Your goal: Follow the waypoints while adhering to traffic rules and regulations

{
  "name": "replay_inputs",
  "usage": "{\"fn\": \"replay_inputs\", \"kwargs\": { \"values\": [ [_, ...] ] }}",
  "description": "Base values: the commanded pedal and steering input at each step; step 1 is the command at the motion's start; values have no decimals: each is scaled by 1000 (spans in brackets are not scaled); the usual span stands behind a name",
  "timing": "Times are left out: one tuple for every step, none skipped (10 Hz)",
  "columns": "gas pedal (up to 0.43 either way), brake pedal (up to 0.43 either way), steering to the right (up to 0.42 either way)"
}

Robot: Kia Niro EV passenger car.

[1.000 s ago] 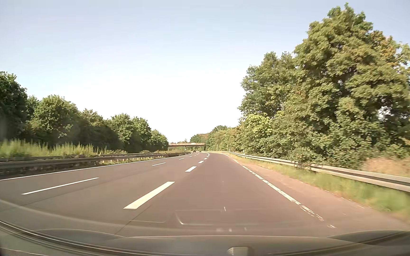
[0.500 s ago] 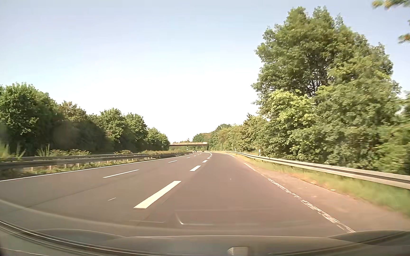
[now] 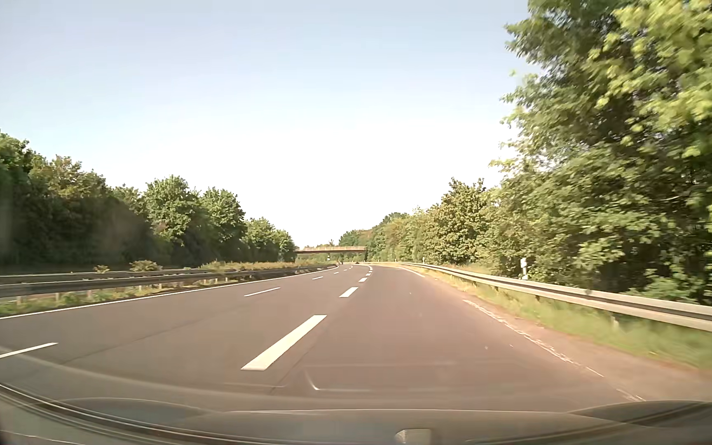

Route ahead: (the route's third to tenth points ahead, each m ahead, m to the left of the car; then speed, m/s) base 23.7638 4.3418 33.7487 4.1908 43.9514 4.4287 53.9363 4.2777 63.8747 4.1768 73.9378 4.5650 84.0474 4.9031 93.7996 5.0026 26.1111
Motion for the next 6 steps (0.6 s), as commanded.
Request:
{"fn": "replay_inputs", "kwargs": {
  "values": [
    [843, 30, -7],
    [843, 30, -7],
    [843, 30, -7],
    [843, 30, -7],
    [843, 30, -6],
    [843, 30, -6]
  ]
}}
